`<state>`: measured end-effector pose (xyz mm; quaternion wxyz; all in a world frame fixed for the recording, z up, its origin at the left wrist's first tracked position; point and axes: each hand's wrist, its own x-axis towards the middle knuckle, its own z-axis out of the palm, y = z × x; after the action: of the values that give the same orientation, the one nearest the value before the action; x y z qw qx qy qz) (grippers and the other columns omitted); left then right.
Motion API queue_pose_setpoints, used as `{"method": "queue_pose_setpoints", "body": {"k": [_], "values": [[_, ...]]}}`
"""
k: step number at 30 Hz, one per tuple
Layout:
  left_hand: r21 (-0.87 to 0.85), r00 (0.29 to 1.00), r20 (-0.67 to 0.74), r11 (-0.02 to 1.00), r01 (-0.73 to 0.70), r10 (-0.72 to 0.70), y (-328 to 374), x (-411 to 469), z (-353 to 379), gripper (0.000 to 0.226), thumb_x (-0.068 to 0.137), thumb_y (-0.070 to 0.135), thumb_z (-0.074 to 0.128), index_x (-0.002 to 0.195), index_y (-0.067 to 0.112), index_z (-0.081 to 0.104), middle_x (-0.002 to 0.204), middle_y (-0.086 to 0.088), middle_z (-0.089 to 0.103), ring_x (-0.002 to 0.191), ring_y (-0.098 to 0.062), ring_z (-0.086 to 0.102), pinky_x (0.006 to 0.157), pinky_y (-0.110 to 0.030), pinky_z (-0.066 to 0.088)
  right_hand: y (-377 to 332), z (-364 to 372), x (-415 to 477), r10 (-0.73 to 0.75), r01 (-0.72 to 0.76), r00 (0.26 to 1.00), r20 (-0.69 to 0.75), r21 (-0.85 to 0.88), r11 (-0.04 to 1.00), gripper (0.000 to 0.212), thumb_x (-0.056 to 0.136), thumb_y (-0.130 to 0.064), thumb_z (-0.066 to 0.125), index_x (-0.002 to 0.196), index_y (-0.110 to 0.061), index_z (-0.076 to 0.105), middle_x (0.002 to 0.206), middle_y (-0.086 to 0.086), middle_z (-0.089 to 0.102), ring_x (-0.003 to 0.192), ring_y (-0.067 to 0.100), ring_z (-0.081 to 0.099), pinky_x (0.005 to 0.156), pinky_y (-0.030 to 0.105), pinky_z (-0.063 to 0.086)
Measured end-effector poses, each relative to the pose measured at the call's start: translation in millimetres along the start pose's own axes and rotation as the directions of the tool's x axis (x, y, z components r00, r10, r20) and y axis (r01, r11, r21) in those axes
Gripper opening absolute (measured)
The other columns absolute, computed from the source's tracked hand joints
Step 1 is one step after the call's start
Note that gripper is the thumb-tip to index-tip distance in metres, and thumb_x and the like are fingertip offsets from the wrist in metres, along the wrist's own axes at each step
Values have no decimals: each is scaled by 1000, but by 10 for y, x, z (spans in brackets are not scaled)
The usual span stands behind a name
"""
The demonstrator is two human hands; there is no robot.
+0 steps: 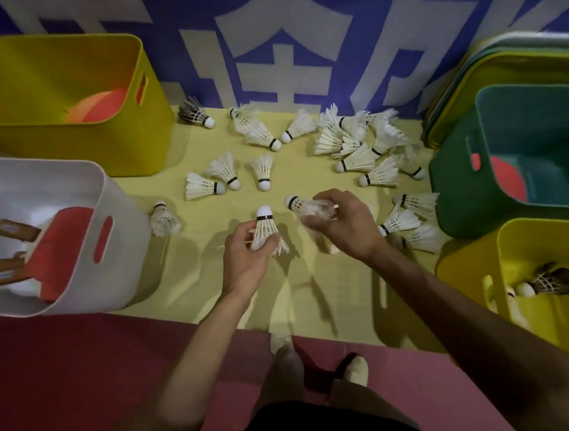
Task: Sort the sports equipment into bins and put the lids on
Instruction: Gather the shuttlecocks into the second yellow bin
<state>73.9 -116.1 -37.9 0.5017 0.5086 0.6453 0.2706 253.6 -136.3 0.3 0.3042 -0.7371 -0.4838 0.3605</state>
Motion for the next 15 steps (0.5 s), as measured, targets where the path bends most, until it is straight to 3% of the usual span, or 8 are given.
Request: {"method": "queue_pose_setpoints", "body": {"k": [5,10,15], "values": [[-104,998,18,993,-52,54,472,-401,409,26,84,24,70,107,27,59,99,6,65,83,-2,60,72,-14,48,96,-731,-266,-19,23,998,-55,79,997,42,81,-41,70,115,-19,61,104,-4,64,90,15,64,77,32,52],[-164,993,52,981,-100,110,905,-807,906,24,87,31,66,110,28,57,106,4,63,97,-11,62,90,-38,52,360,-1419,-652,-28,59,984,-178,169,984,39,80,-43,71,113,-24,63,103,-4,67,91,15,65,80,31,52],[-115,942,248,973,-202,225,1299,-1233,1412,34,86,31,68,118,24,58,109,5,64,101,-11,62,87,-30,52,759,-2075,-1090,30,46,959,-280,263,964,49,74,-57,68,113,-29,61,112,-7,66,105,13,62,93,44,51]]}}
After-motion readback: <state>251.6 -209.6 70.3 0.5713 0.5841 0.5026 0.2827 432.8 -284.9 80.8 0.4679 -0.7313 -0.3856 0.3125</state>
